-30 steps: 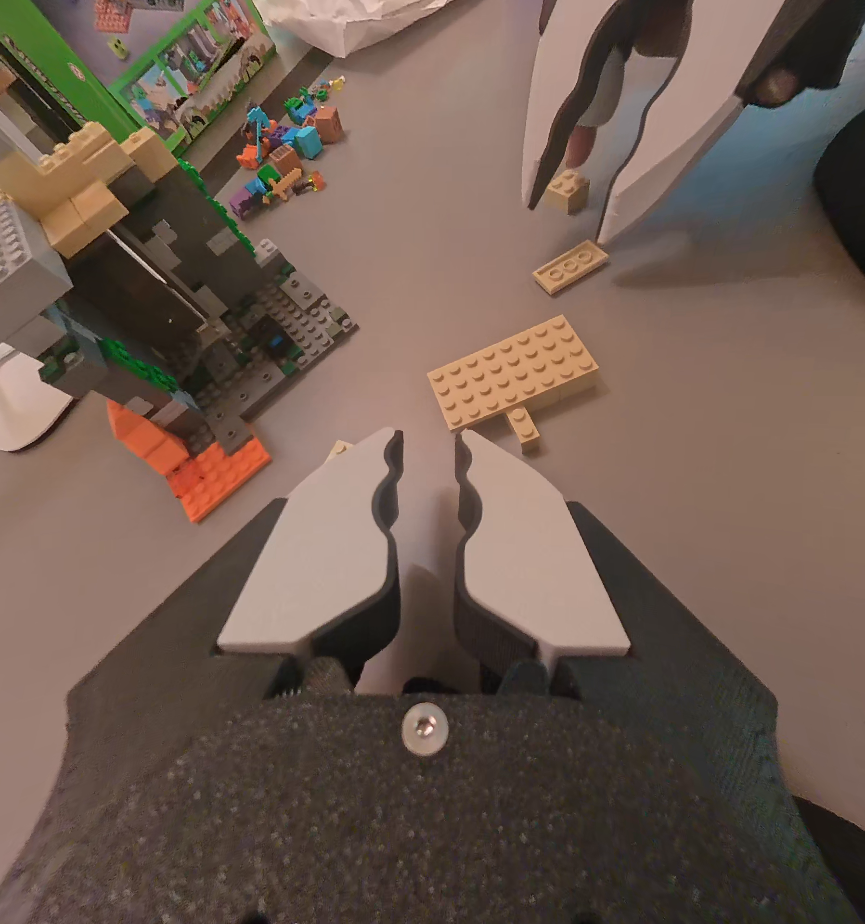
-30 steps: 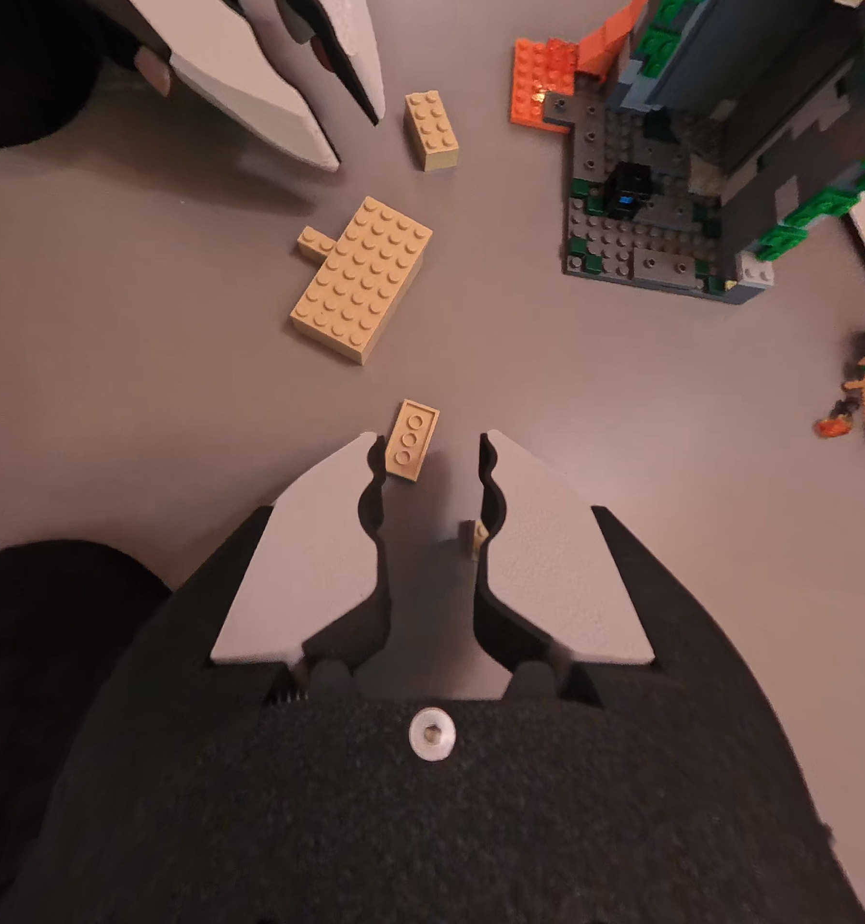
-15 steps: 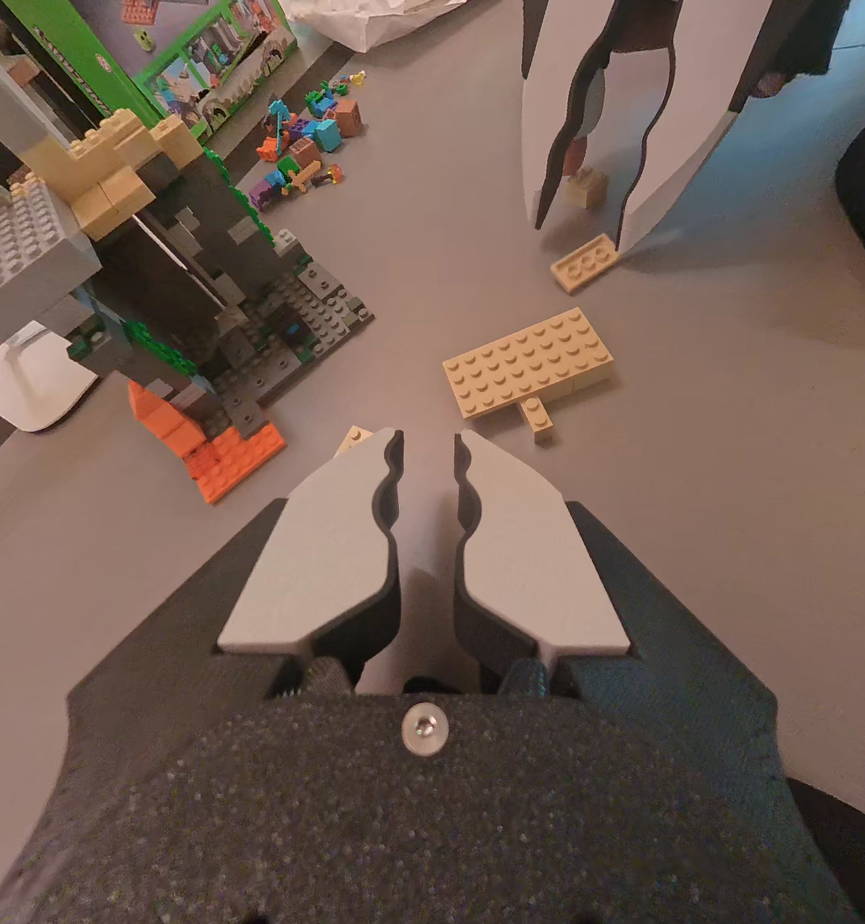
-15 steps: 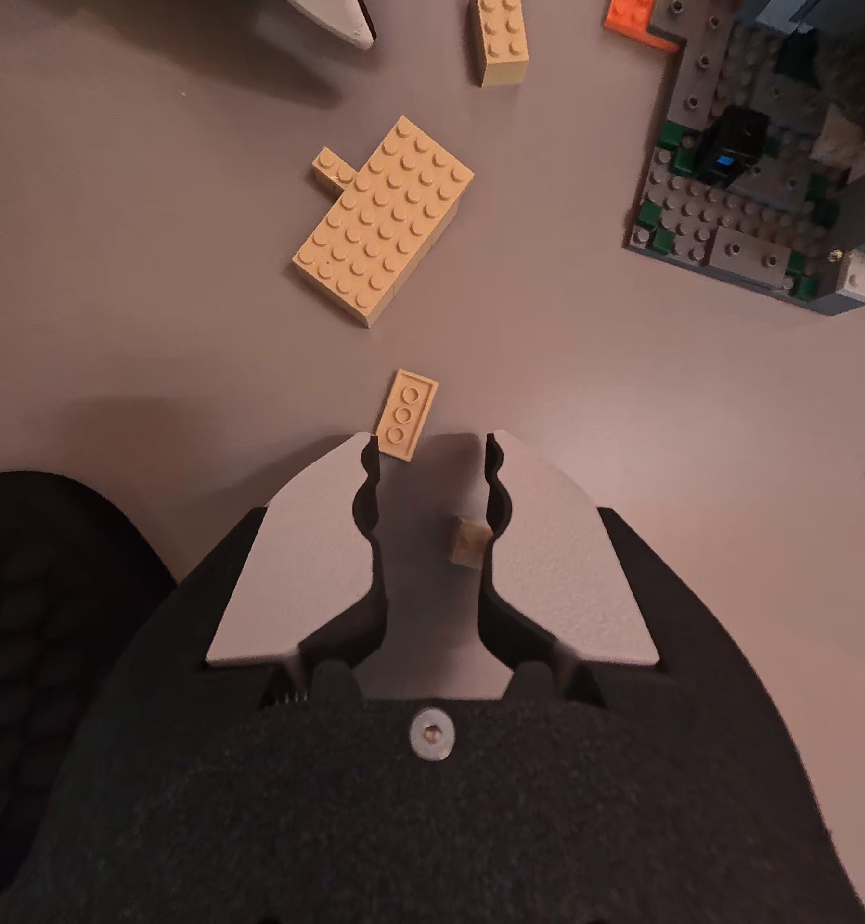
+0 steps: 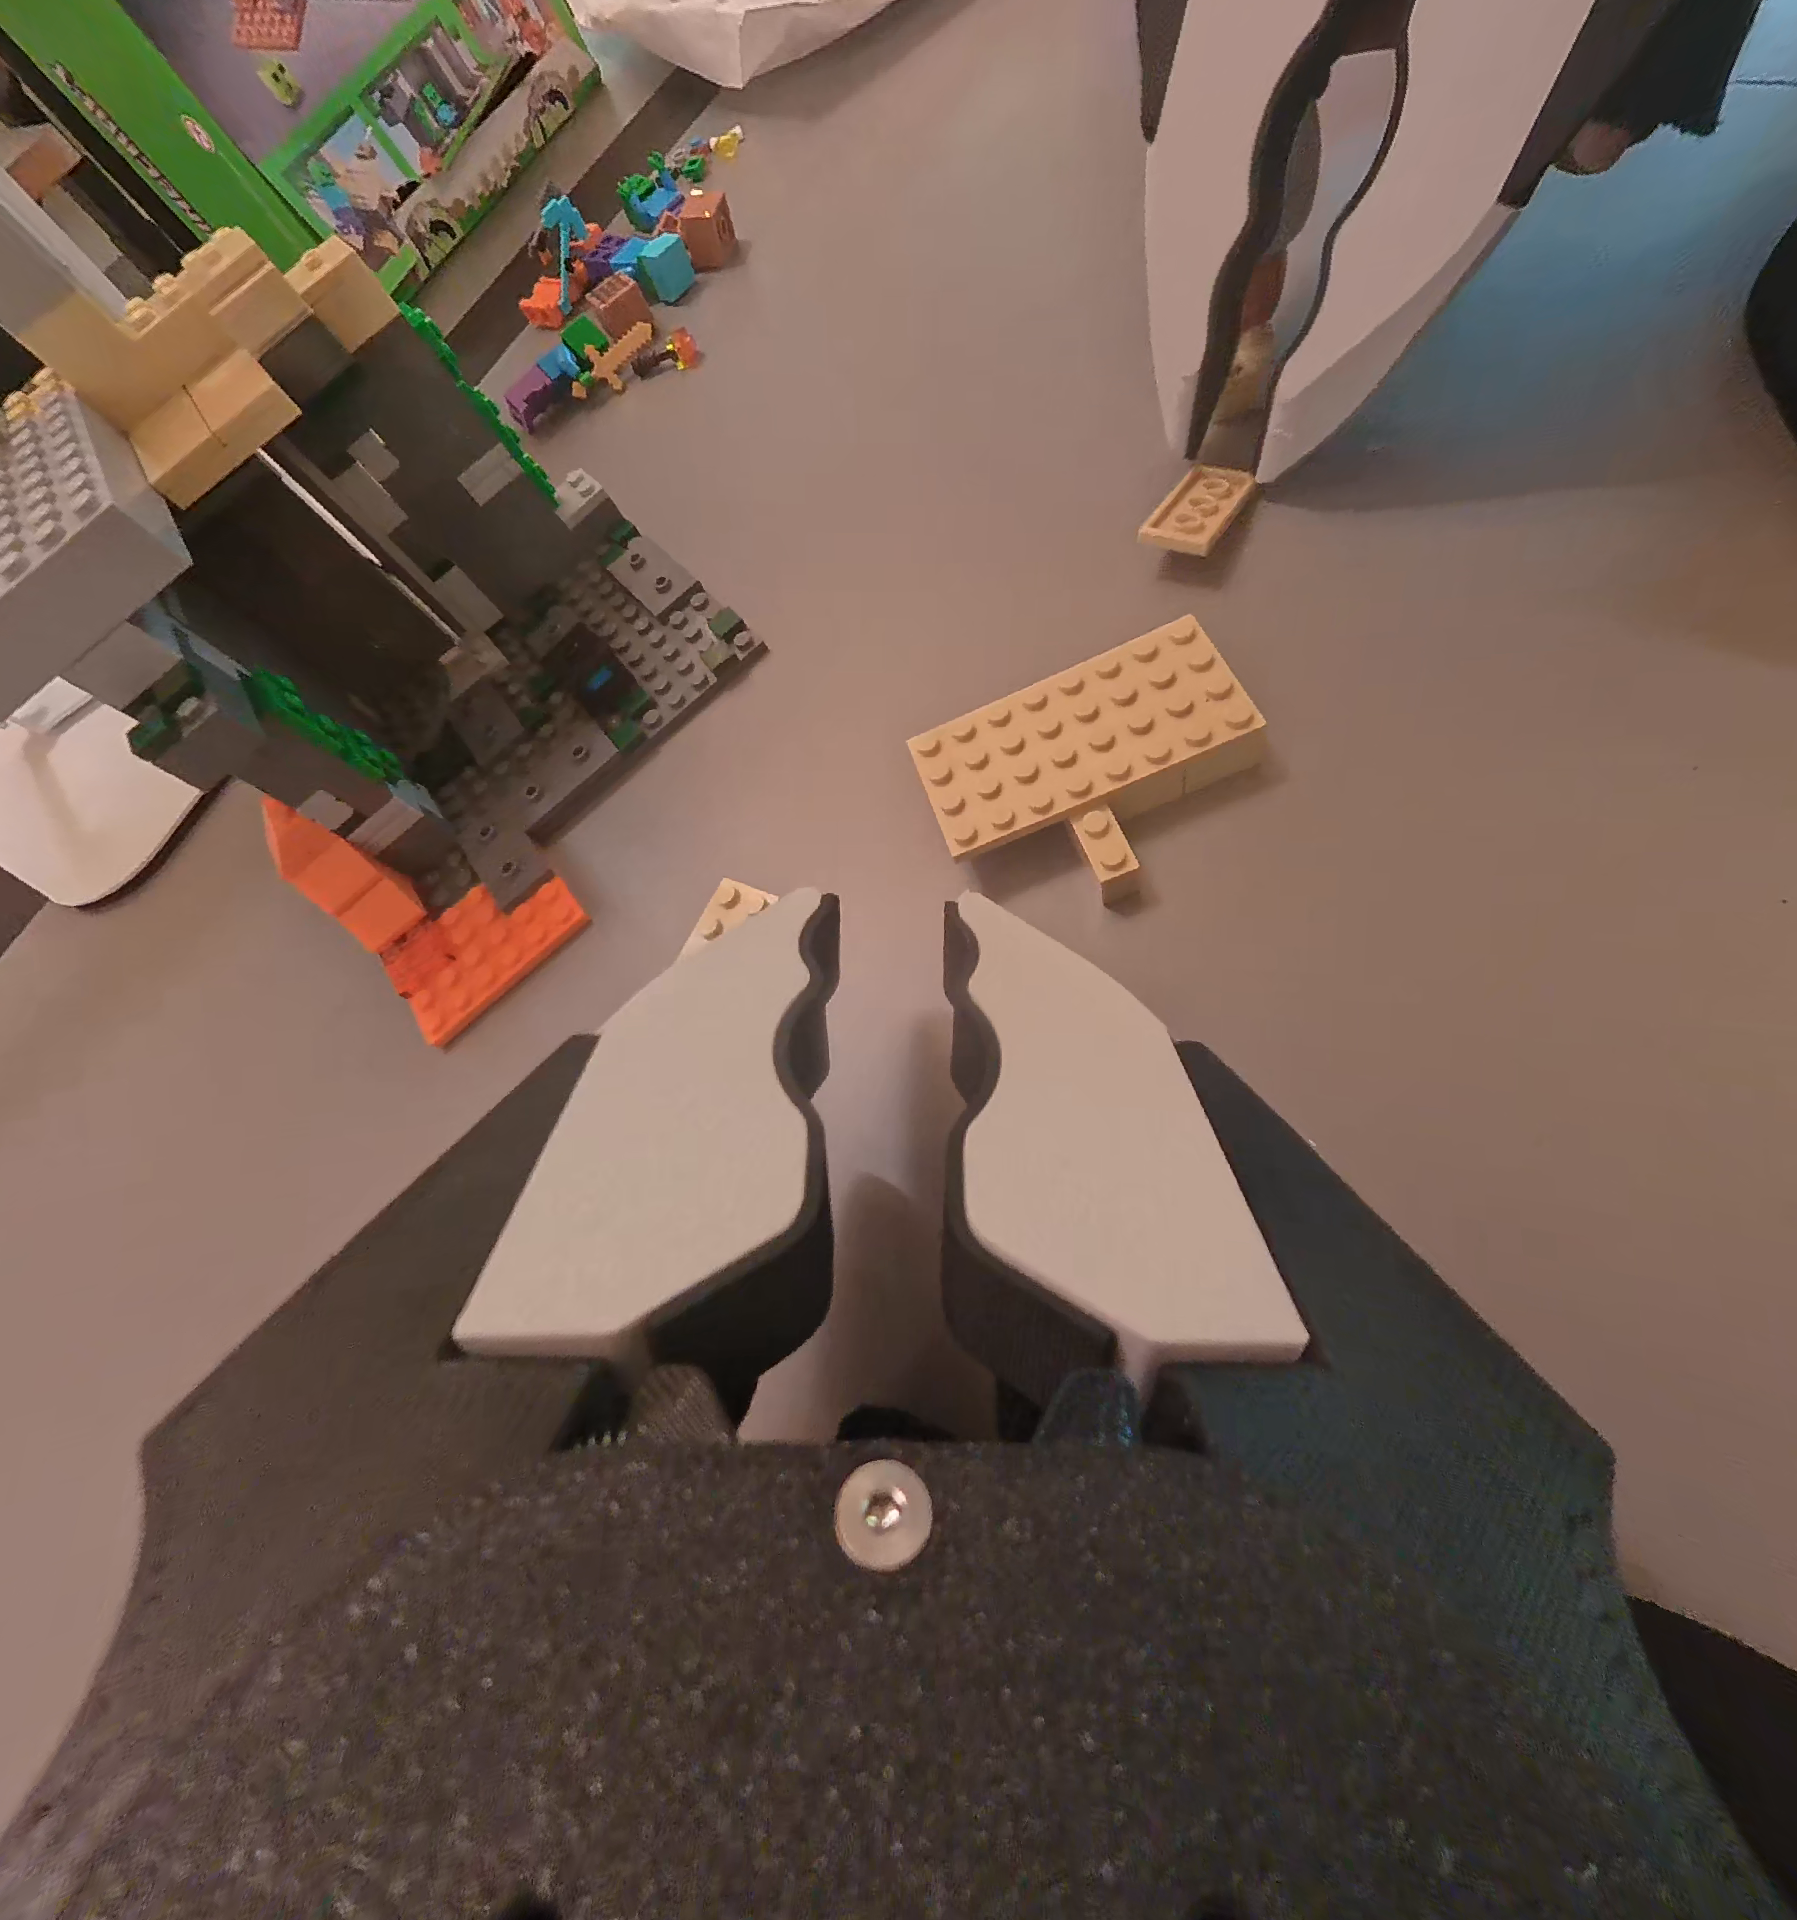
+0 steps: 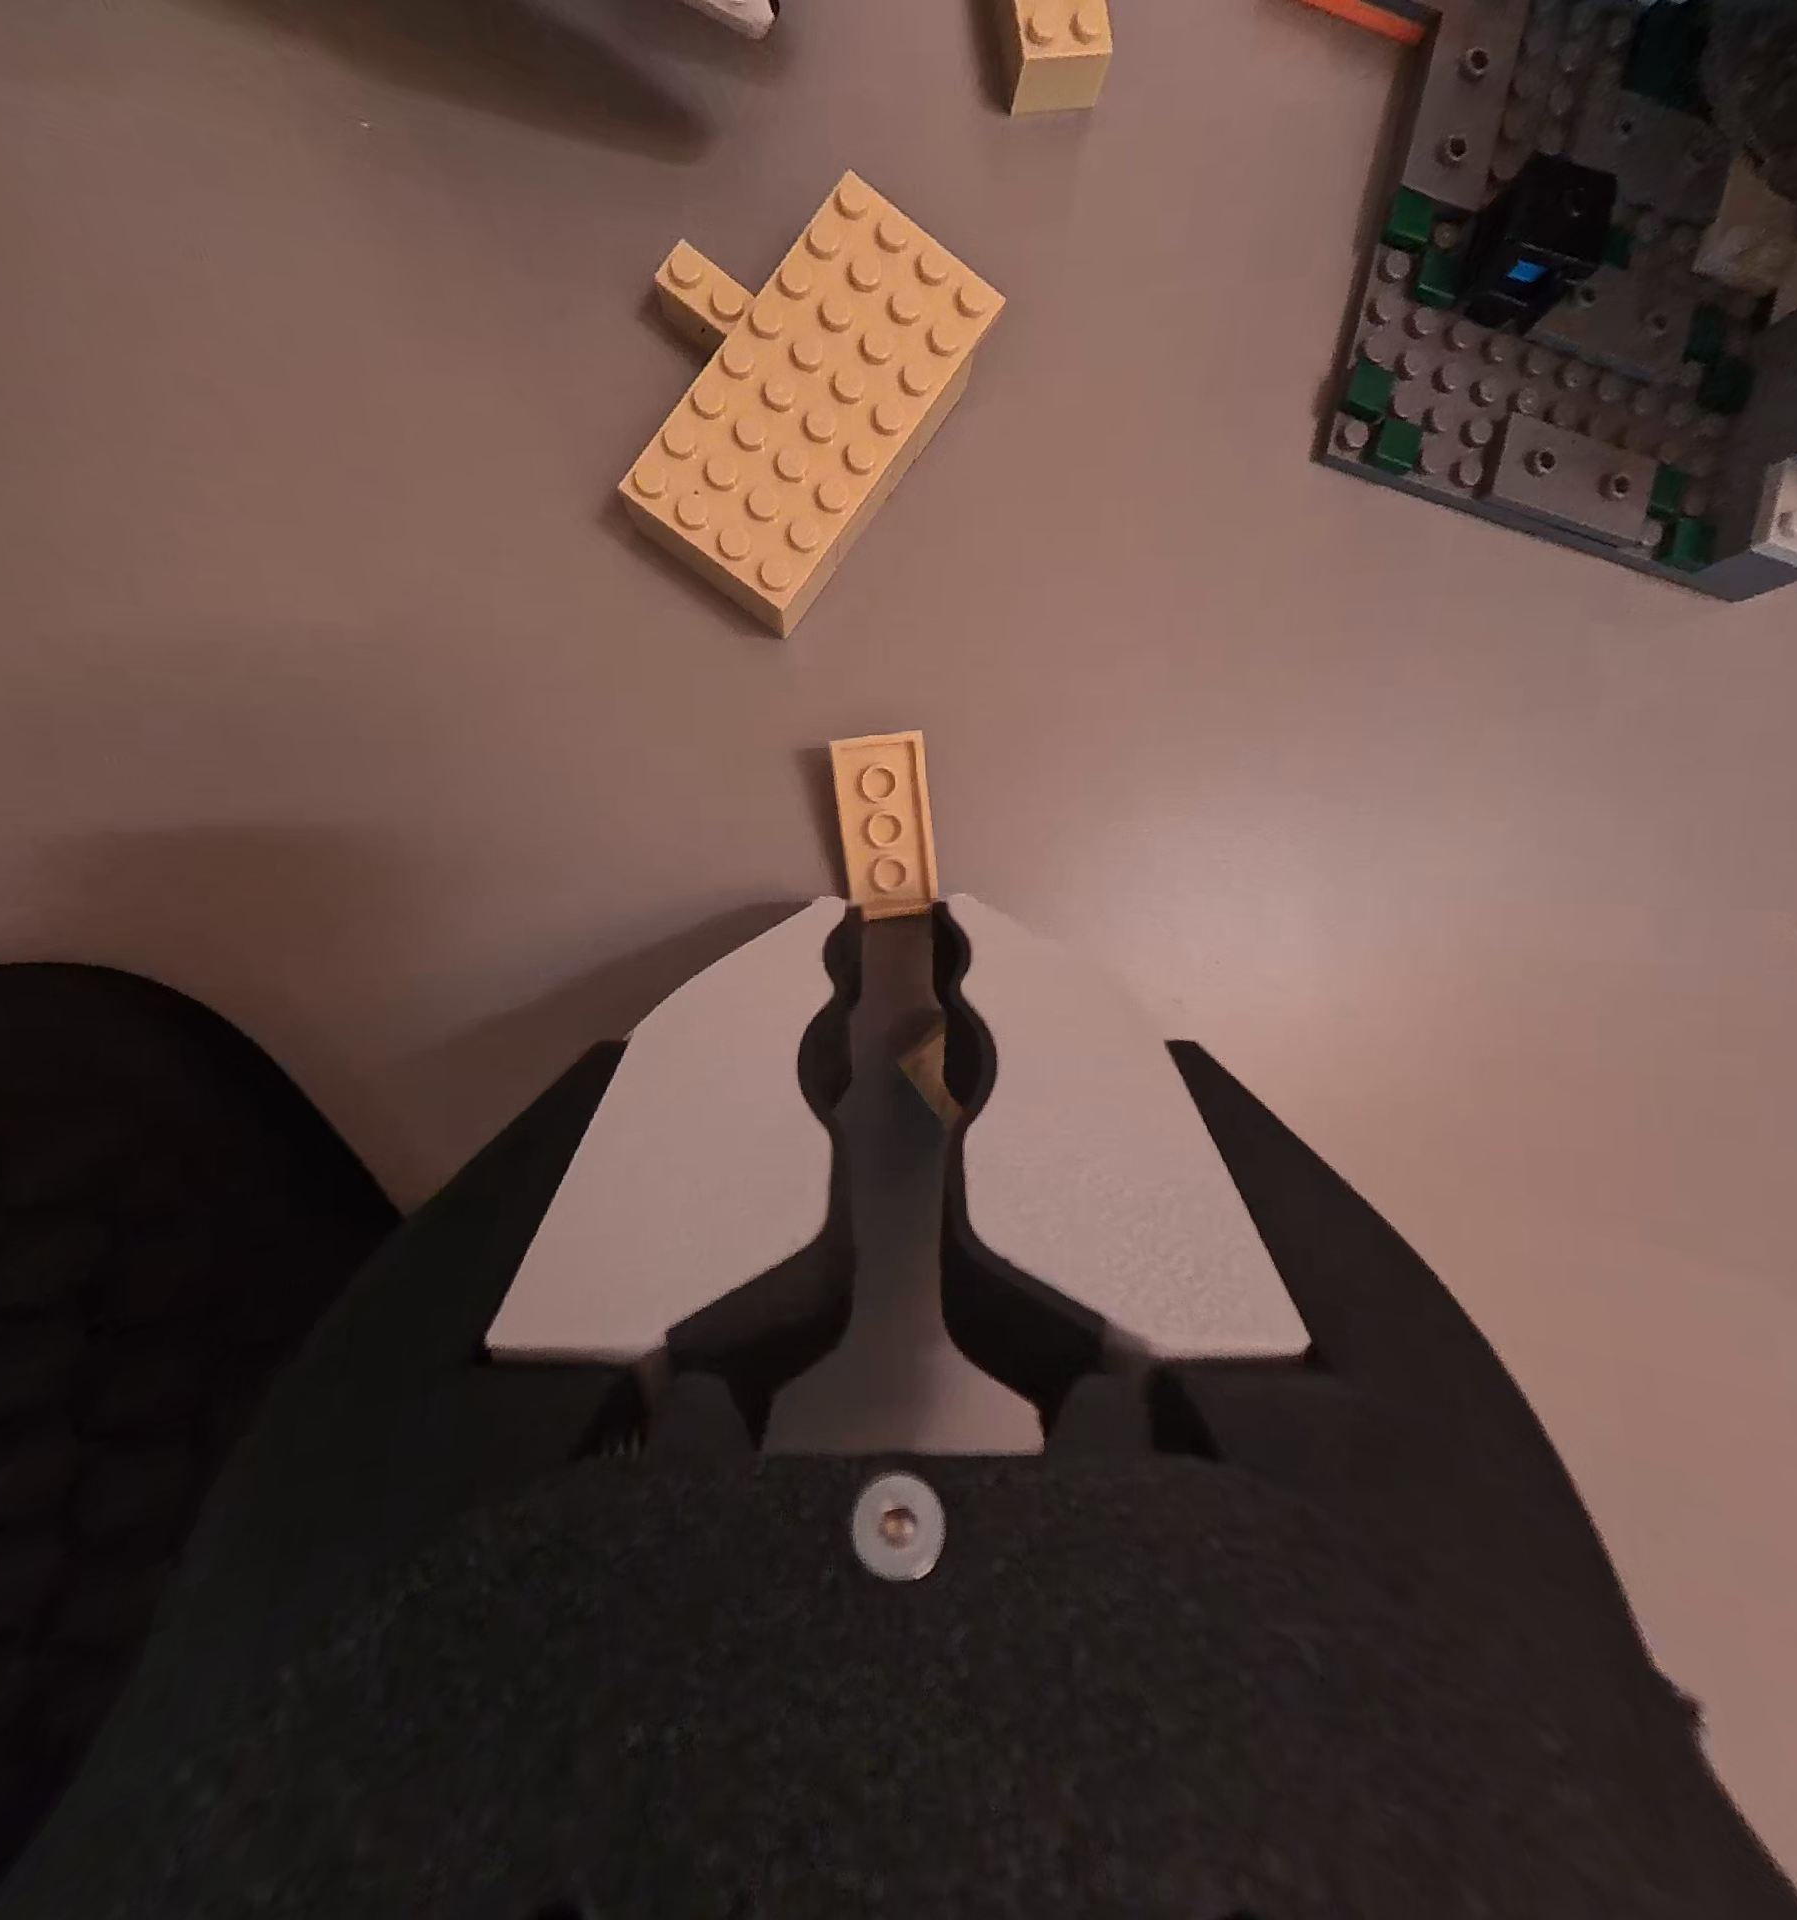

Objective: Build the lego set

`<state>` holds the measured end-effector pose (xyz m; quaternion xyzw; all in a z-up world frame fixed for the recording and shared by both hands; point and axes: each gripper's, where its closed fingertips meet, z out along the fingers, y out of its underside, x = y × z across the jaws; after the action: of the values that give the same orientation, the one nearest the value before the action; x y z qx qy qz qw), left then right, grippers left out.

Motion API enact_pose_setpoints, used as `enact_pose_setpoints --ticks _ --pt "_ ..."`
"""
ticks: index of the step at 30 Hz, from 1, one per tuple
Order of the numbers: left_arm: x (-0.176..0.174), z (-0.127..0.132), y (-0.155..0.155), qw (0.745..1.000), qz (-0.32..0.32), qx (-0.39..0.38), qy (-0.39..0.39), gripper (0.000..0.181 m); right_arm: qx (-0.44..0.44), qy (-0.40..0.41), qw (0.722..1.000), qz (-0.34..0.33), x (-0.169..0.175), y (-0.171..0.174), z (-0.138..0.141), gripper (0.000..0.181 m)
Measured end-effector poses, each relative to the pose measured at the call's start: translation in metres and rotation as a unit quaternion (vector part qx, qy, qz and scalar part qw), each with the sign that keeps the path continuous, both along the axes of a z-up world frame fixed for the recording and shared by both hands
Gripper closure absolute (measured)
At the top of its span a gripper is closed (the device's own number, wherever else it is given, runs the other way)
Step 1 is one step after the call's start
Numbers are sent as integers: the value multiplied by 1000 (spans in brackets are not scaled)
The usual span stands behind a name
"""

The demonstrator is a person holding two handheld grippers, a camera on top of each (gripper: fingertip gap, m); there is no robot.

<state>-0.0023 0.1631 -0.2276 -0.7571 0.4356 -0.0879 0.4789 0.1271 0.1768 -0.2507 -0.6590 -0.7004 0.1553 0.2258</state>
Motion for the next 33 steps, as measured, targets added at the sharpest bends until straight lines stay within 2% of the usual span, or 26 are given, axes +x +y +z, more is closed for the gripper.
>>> enact_pose_setpoints --ticks 4,9,15,19,23,27,33 --pt "0 0 -1 1000 -1 2 5 163 9 0 1000 -3 0 1 1 180" --pt "0 0 -1 1000 -2 4 7 163 15 20 1000 -14 -1 4 9 181" --pt "0 -1 -2 1000 -3 4 9 163 15 24 1000 9 -8 -1 14 149" --pt "0 -2 -2 1000 -3 3 10 163 1 -3 999 43 -14 -3 5 142" --pt "-1 -2 -1 1000 -1 1 6 163 -27 -28 997 71 -17 -5 -2 147" --pt "-1 -2 -1 1000 -1 0 7 163 -58 -42 993 93 -16 -8 -3 164" --pt "-1 -2 -2 1000 -3 1 8 163 -73 -31 993 88 -15 -8 -1 165"
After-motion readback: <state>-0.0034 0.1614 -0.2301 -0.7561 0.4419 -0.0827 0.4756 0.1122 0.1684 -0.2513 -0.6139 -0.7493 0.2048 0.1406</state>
